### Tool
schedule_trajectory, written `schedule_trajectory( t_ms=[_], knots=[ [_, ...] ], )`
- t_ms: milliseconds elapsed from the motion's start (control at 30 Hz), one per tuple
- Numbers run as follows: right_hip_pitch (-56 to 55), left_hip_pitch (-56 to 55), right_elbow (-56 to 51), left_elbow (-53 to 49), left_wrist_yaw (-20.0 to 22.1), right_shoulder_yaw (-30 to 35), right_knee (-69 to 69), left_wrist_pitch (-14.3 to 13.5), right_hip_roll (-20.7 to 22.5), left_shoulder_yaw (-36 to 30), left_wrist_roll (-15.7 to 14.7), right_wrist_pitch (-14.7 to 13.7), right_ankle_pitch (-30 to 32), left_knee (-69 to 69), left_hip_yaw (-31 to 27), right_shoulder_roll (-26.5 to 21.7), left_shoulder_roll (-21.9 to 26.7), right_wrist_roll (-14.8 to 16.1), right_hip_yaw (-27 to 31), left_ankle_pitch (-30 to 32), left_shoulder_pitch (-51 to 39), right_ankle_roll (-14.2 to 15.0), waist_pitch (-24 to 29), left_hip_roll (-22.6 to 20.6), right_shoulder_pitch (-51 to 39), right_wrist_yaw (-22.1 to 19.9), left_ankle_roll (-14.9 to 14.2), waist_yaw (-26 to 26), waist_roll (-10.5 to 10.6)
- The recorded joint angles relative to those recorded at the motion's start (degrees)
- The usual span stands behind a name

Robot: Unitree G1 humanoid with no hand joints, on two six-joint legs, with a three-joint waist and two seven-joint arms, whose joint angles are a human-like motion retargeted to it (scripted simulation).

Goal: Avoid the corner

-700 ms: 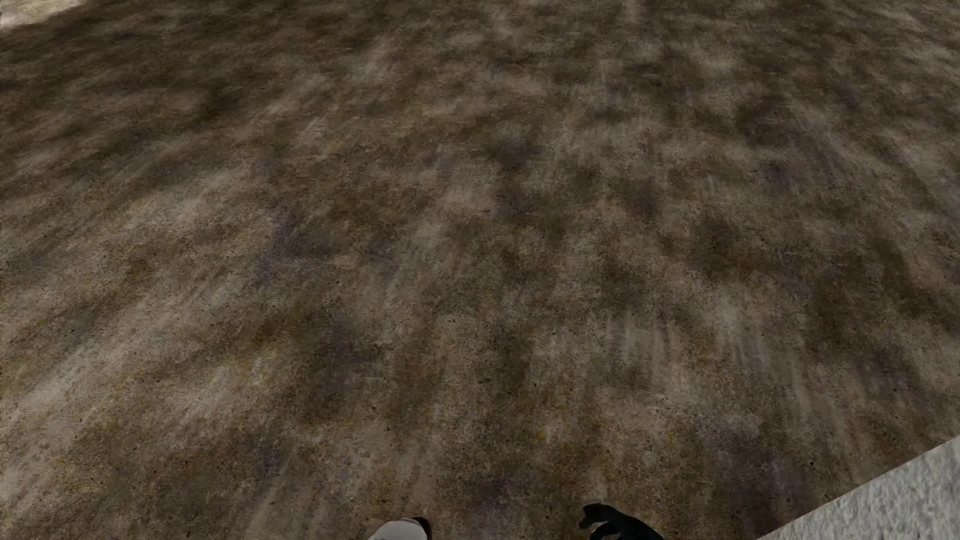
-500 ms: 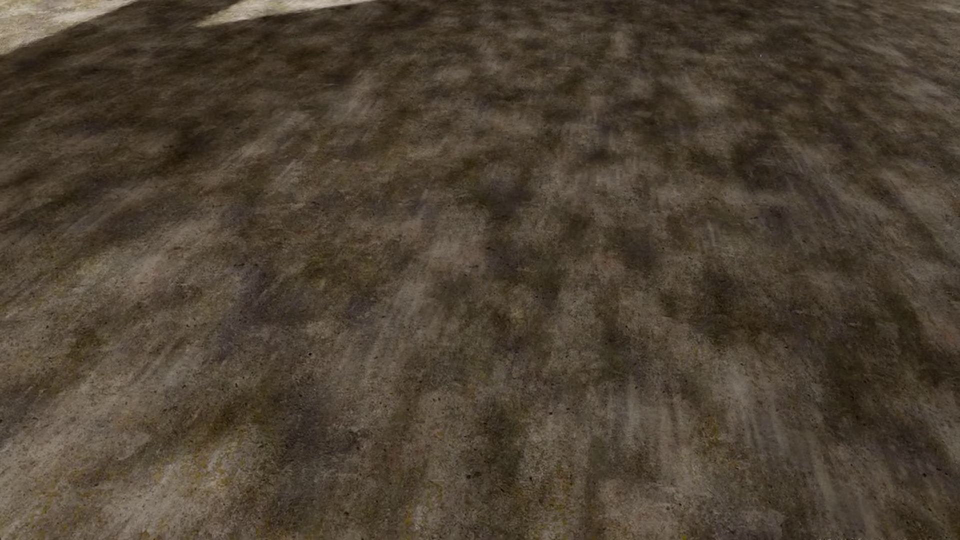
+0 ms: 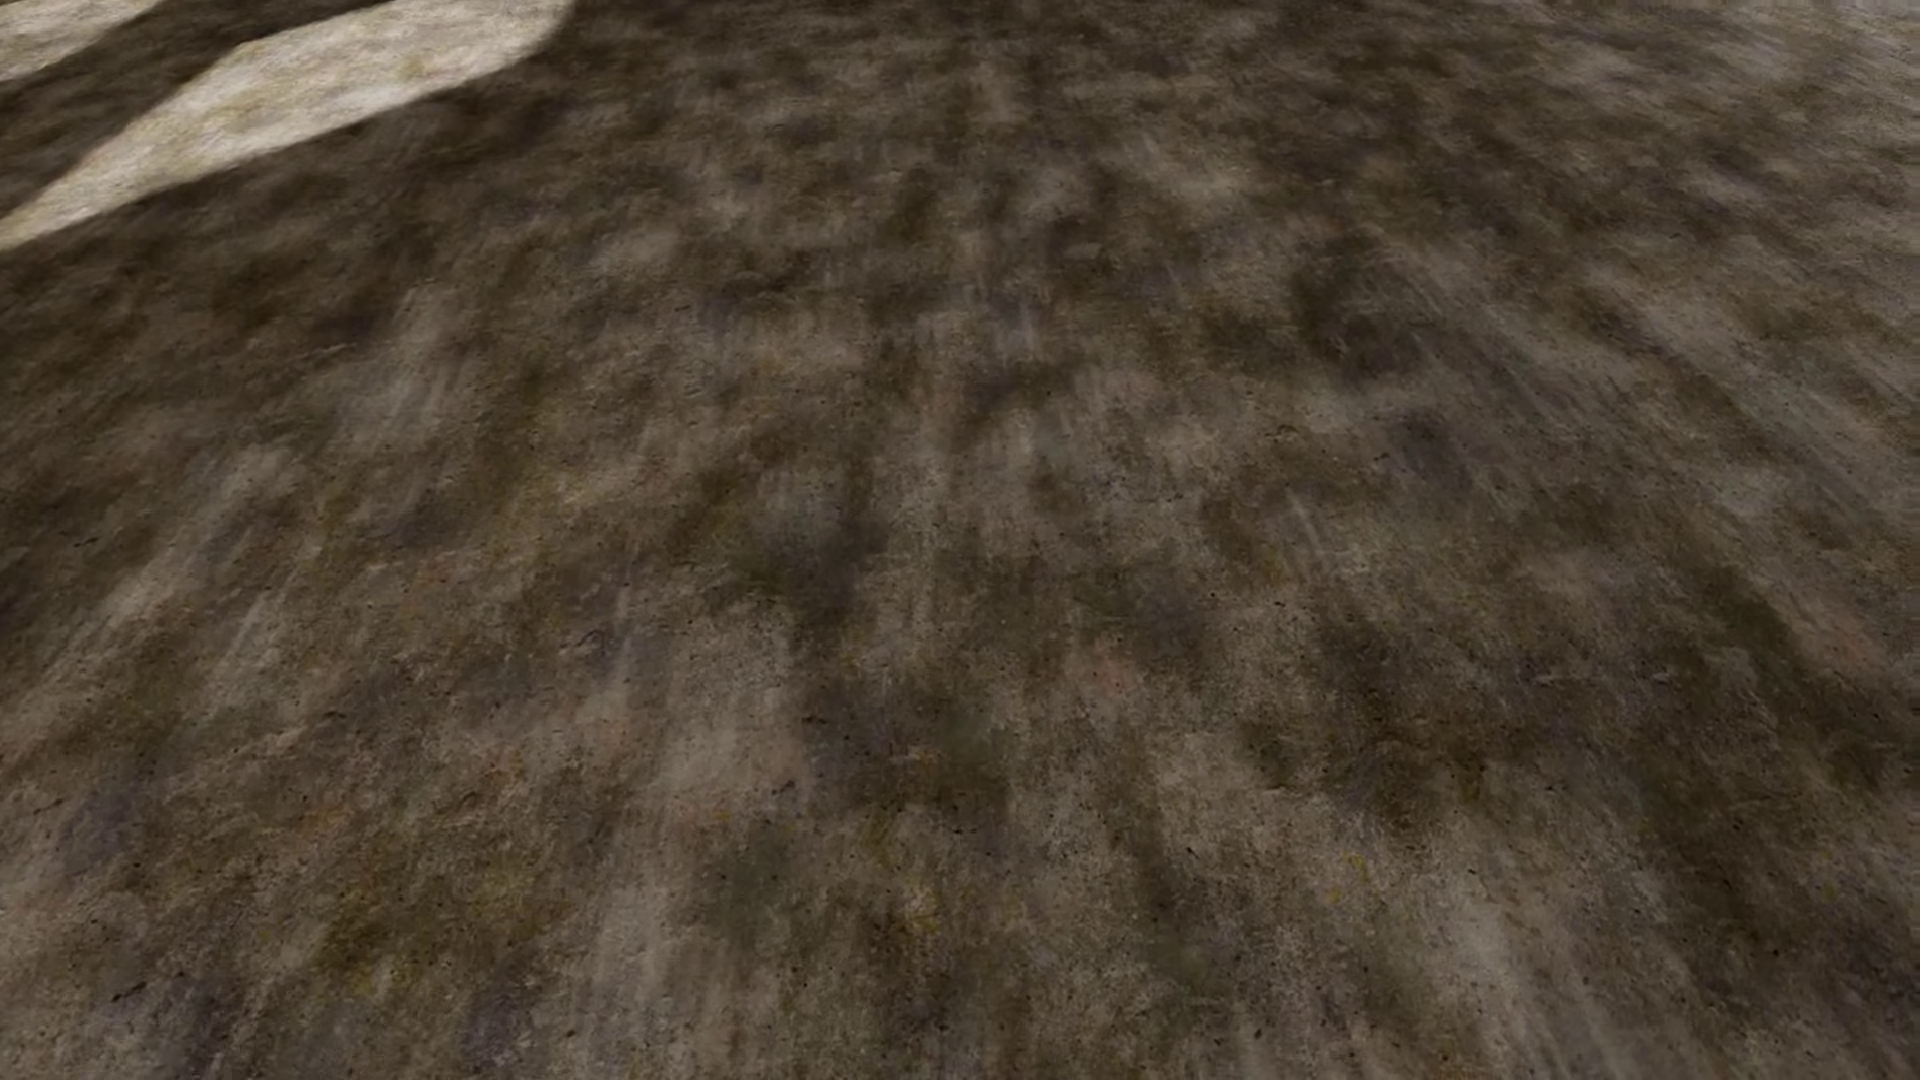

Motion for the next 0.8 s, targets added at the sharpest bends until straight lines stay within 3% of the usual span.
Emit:
schedule_trajectory(
  t_ms=[100, 133, 167, 200, 233, 267, 300, 367, 400, 500, 600, 667, 700, 767, 800],
  knots=[
    [10.22, -7.35, -6.38, 0.18, 0.0, -2.04, -2.91, 0.0, -0.62, 0.41, 0.0, 0.0, -11.0, -31.47, 0.0, -0.89, 1.58, 0.0, 0.0, -0.65, 3.69, 0.0, -0.14, -0.47, -3.6, 0.0, 0.0, 8.24, -4.71],
    [13.15, -7.47, -8.45, 0.17, 0.0, -4.13, -3.87, 0.0, -0.63, -0.29, 0.0, 0.0, -14.35, -42.99, 0.0, -1.26, 1.66, 0.0, 0.0, 12.92, 5.05, 0.0, -0.44, -0.18, -4.64, 0.0, 0.0, 8.95, -5.43],
    [13.33, -10.85, -10.21, 0.57, 0.0, -6.12, -2.82, 0.0, -1.51, 0.35, 0.0, 0.0, -18.31, -46.4, 0.0, -2.07, 1.54, 0.0, 0.0, 30.32, 6.4, 0.0, -2.17, 0.7, -5.71, 0.0, 0.0, 9.77, -6.44],
    [16.16, -12.01, -11.82, 0.71, 0.0, -7.43, -1.95, 0.0, -1.57, -0.11, 0.0, 0.0, -22.56, -44.77, 0.0, -3.06, 1.44, 0.0, 0.0, 35.4, 7.91, 0.0, -2.56, 2.32, -6.41, 0.0, 0.0, 10.87, -6.08],
    [19.91, -10.46, -13.22, 0.37, 0.0, -7.82, 0.14, 0.0, -1.49, 0.69, 0.0, 0.0, -25.01, -39.39, 0.0, -3.75, 1.38, 0.0, 0.0, 28.42, 9.41, 0.0, -1.7, 3.04, -6.75, 0.0, 0.0, 12.21, -5.96],
    [19.0, -9.42, -13.64, 1.6, 0.0, -8.75, 4.8, 0.0, -2.48, -1.05, 0.0, 0.0, -22.89, -37.32, 0.0, -3.53, 1.58, 0.0, 0.0, 19.34, 8.68, 0.0, -1.74, 1.41, -7.07, 0.0, 0.0, 13.63, -7.16],
    [16.09, -7.7, -12.14, 3.04, 0.0, -11.41, 11.51, 0.0, -3.56, -1.7, 0.0, 0.0, -15.82, -34.88, 0.0, -1.34, 1.54, 0.0, 0.0, 12.99, 7.27, 0.0, -1.43, 1.56, -7.72, 0.0, 0.0, 15.23, -8.34],
    [10.0, -3.01, -11.58, 4.67, 0.0, -6.1, 17.51, 0.0, -5.78, -2.09, 0.0, 0.0, 0.17, -35.77, 0.0, 0.76, 3.65, 0.0, 0.0, 7.33, 3.37, 0.0, -0.08, 3.42, -9.76, 0.0, 0.0, 13.45, -10.46],
    [5.71, -0.84, -12.93, 3.59, 0.0, -5.42, 18.83, 0.0, -6.91, 0.36, 0.0, 0.0, 2.21, -36.94, 0.0, 1.17, 4.0, 0.0, 0.0, 5.79, 2.74, 0.0, -0.25, 5.11, -8.96, 0.0, 0.0, 11.49, -10.75],
    [-5.68, 7.01, -9.9, -1.31, 0.0, -0.19, 15.71, 0.0, -10.5, 0.94, 0.0, 0.0, -1.33, -38.75, 0.0, 2.22, 4.21, 0.0, 0.0, 0.5, 2.27, 0.0, -1.43, 8.52, -5.46, 0.0, 0.0, 6.54, -9.17],
    [-13.64, 16.56, -5.81, -6.56, 0.0, 0.56, 3.75, 0.0, -13.76, 1.34, 0.0, 0.0, -4.15, -41.65, 0.0, 1.51, 3.4, 0.0, 0.0, -4.05, 1.71, 0.0, -2.12, 7.39, -0.42, 0.0, 0.0, 1.6, -7.29],
    [-17.93, 21.28, -2.48, -8.79, 0.0, 3.07, -2.1, 0.0, -15.14, 1.52, 0.0, 0.0, -13.04, -43.5, 0.0, 0.42, 3.79, 0.0, 0.0, -6.97, -0.19, 0.0, -2.61, 4.99, 2.31, 0.0, 0.0, -1.71, -6.66],
    [-19.67, 22.49, -0.63, -9.64, 0.0, 4.95, -2.71, 0.0, -16.38, -0.18, 0.0, 0.0, -13.62, -43.12, 0.0, -0.16, 4.15, 0.0, 0.0, -8.5, -2.03, 0.0, -2.23, 4.83, 3.4, 0.0, 0.0, -4.4, -6.01],
    [-25.26, 26.1, 2.45, -10.71, 0.0, 6.16, 4.89, 0.0, -16.86, -0.83, 0.0, 0.0, 3.55, -42.0, 0.0, -0.78, 5.04, 0.0, 0.0, -7.24, -4.82, 0.0, -0.74, 6.31, 5.49, 0.0, 0.0, -8.97, -3.82],
    [-26.56, 27.78, 4.94, -10.7, 0.0, 7.83, 8.65, 0.0, -15.43, 0.59, 0.0, 0.0, 5.86, -41.48, 0.0, -0.62, 5.01, 0.0, 0.0, -3.11, -4.67, 0.0, -0.38, 7.1, 4.94, 0.0, 0.0, -9.96, -2.55]
  ],
)
